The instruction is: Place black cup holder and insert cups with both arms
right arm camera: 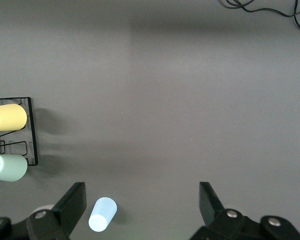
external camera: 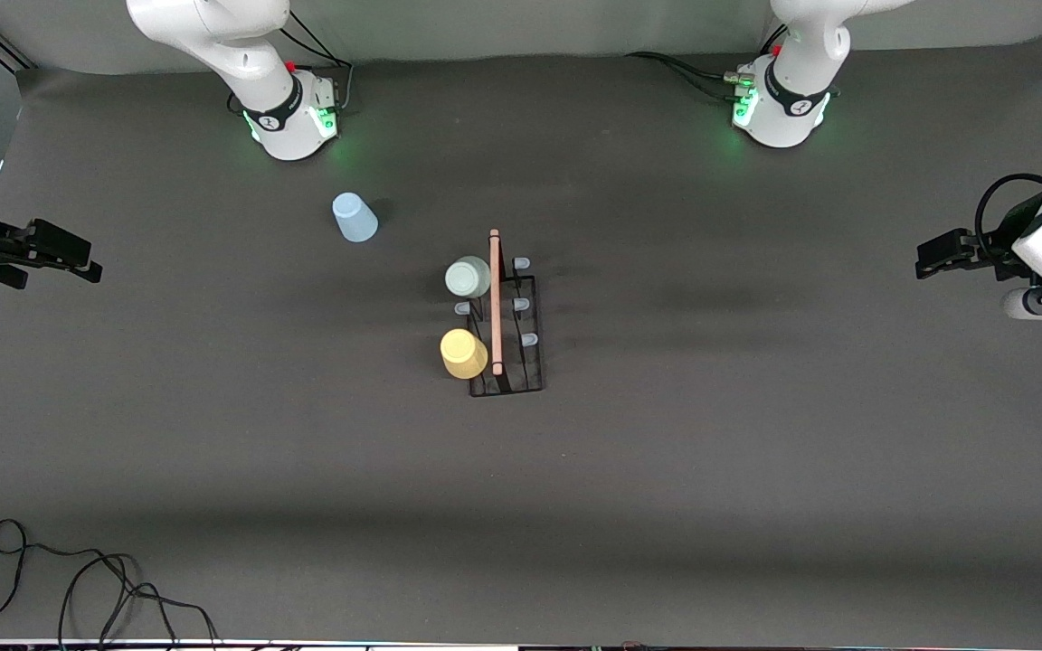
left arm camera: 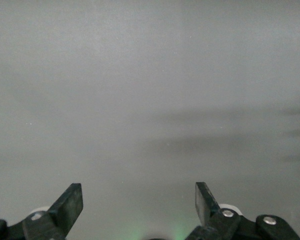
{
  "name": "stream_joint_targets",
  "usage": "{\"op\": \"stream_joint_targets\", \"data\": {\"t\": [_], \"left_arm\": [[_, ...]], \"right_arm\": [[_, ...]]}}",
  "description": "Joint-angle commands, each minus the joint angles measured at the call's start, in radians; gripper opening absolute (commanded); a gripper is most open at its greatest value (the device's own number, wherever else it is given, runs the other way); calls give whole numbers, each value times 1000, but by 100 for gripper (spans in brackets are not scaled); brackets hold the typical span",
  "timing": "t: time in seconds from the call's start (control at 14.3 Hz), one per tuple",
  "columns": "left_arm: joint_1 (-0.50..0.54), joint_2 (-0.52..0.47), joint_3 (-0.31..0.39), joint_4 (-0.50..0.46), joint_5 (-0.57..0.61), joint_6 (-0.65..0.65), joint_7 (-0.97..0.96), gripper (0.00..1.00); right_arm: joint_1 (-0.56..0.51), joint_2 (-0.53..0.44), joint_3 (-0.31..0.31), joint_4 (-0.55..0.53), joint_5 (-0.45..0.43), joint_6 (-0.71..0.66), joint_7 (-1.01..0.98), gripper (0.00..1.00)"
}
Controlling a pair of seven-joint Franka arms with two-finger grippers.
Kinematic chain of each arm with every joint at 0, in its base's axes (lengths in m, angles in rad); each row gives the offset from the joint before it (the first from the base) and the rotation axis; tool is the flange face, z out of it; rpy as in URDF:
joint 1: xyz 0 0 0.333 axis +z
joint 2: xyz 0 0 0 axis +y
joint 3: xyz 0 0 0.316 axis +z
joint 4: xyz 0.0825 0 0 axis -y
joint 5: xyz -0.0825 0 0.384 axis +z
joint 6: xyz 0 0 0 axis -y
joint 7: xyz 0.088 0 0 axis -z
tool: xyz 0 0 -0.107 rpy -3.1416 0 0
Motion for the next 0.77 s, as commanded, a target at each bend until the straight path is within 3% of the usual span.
{"op": "stream_joint_targets", "data": {"t": [0.0,0.7], "left_arm": [[4,4,-5,16,8,-20,-12,100],[4,4,-5,16,8,-21,-12,100]], "right_arm": [[1,-28,1,-18,-20,10,-19,100],[1,-22,4,0,-18,-10,-9,100]]}}
